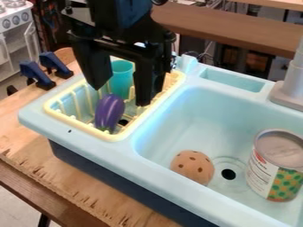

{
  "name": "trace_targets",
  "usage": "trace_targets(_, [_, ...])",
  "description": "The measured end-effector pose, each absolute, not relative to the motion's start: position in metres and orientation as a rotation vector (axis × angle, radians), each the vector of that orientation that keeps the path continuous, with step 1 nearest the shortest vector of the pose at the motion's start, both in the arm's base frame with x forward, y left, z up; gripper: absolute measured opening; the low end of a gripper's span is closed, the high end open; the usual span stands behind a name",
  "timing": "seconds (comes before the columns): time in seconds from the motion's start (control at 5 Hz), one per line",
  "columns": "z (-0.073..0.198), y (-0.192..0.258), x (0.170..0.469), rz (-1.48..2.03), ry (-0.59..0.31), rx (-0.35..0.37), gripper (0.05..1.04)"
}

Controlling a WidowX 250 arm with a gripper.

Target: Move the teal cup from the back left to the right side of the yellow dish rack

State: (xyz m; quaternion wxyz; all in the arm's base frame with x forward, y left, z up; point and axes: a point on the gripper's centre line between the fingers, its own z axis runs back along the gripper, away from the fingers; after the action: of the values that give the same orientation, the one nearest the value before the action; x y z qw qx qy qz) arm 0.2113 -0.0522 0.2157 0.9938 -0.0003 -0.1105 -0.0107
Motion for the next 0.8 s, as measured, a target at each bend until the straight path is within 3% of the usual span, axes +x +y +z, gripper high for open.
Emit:
trace_targets(0.2, [0.211, -0.052, 0.211, -0.025, -0.203, 0.002, 1.002])
trace_targets(0.8, [0.247, 0.026, 0.251, 0.039, -0.224, 0.029, 1.002])
